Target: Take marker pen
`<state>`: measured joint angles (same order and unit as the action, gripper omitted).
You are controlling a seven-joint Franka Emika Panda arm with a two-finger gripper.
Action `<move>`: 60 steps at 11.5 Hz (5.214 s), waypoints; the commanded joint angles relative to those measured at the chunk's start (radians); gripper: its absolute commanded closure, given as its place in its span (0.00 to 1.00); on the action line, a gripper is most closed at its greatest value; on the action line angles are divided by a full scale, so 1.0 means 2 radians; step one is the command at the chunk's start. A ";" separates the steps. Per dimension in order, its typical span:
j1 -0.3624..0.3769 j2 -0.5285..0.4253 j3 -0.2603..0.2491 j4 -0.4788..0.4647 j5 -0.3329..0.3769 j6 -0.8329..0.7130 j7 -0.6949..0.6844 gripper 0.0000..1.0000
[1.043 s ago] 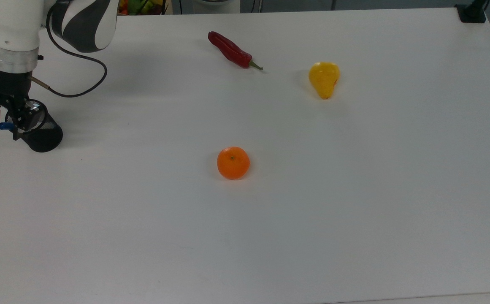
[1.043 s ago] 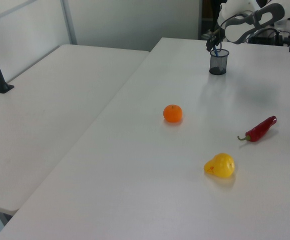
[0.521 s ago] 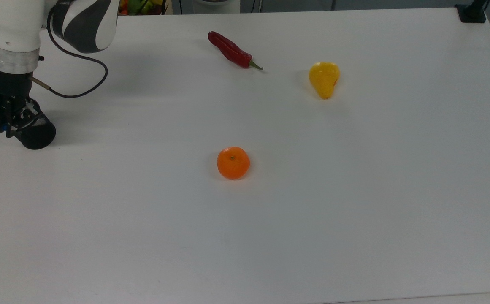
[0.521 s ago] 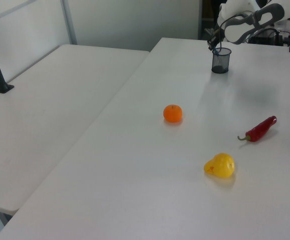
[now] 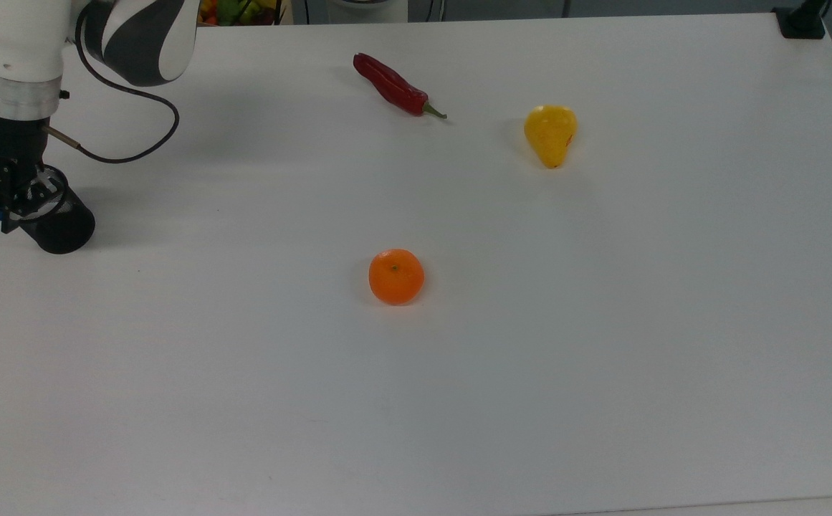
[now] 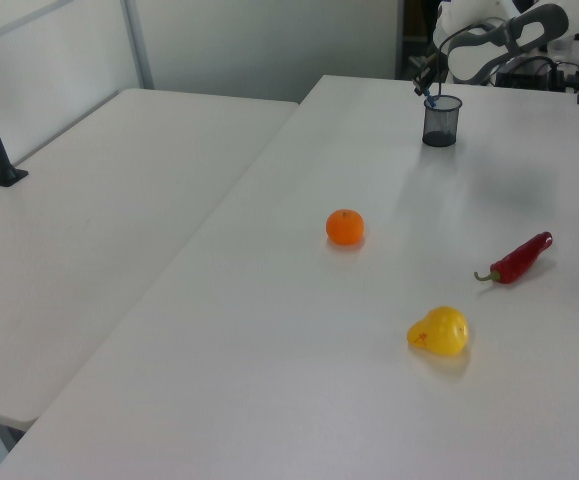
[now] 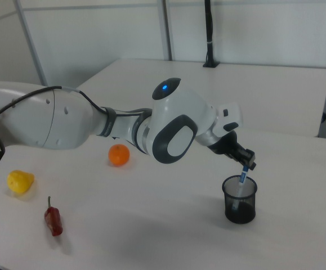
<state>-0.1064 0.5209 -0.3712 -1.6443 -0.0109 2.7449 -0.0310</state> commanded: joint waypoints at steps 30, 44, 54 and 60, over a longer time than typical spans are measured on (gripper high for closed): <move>0.104 -0.086 0.182 -0.061 -0.003 -0.252 0.087 0.89; 0.111 -0.046 0.183 -0.090 -0.045 -0.168 0.091 0.23; 0.105 -0.164 0.183 -0.057 -0.033 -0.335 0.116 0.00; 0.101 -0.249 0.201 -0.051 -0.017 -0.447 0.159 0.00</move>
<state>0.0998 0.0933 0.0066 -1.7269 -0.0748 1.9387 0.2614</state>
